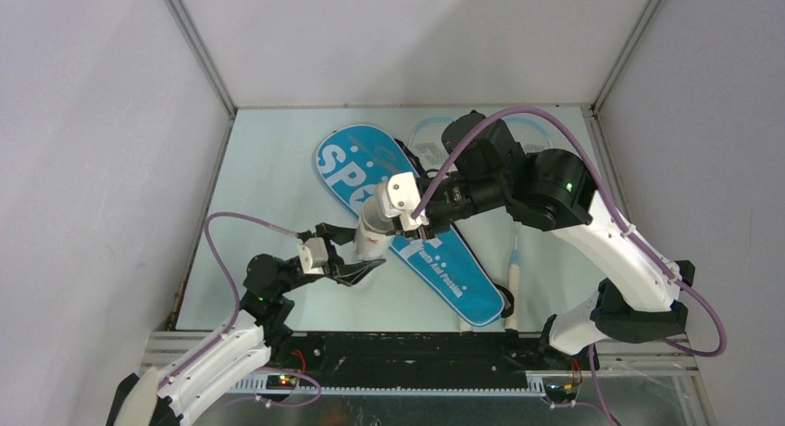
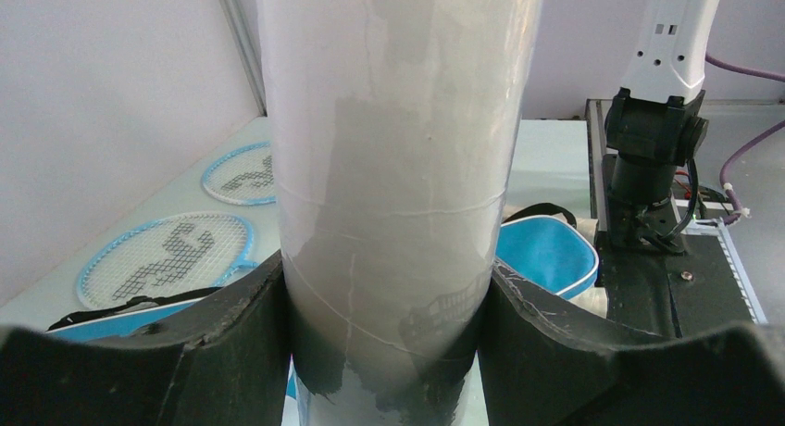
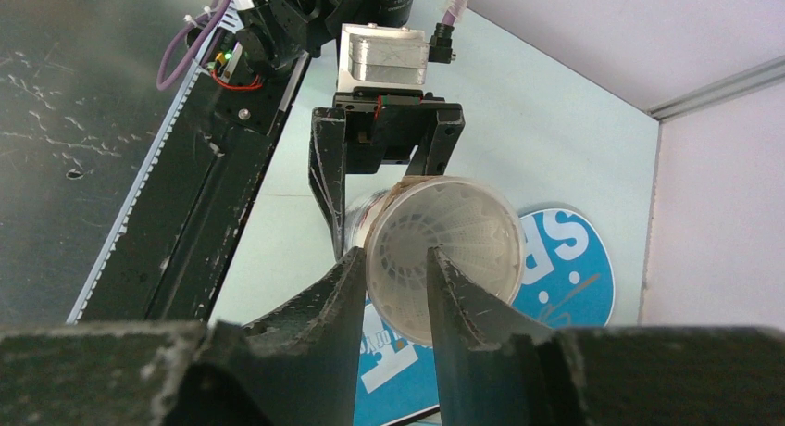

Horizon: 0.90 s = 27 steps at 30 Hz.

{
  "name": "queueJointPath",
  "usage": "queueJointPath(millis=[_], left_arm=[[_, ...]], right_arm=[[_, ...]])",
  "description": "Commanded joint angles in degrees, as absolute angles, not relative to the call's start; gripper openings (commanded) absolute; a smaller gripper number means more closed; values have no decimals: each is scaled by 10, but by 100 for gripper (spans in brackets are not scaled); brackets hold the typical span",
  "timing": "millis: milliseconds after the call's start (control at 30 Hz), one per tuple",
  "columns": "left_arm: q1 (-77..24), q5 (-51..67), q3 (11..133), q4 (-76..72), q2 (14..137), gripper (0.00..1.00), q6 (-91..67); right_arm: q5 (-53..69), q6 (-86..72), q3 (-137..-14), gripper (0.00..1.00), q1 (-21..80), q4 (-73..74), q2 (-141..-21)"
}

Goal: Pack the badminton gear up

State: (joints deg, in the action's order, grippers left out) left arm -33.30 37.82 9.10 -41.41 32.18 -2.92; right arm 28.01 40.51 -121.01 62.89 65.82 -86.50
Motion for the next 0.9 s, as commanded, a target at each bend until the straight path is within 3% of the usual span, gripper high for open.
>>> queueJointPath(millis=[0,867], left_arm=[[-333,372,109,-473,310,34,-25],[-333,373,117,-441,303,34,-15]], right_arm=[[273,401,-1223,43,632,681,-868],[268,417,-1188,62,647,635,-849]])
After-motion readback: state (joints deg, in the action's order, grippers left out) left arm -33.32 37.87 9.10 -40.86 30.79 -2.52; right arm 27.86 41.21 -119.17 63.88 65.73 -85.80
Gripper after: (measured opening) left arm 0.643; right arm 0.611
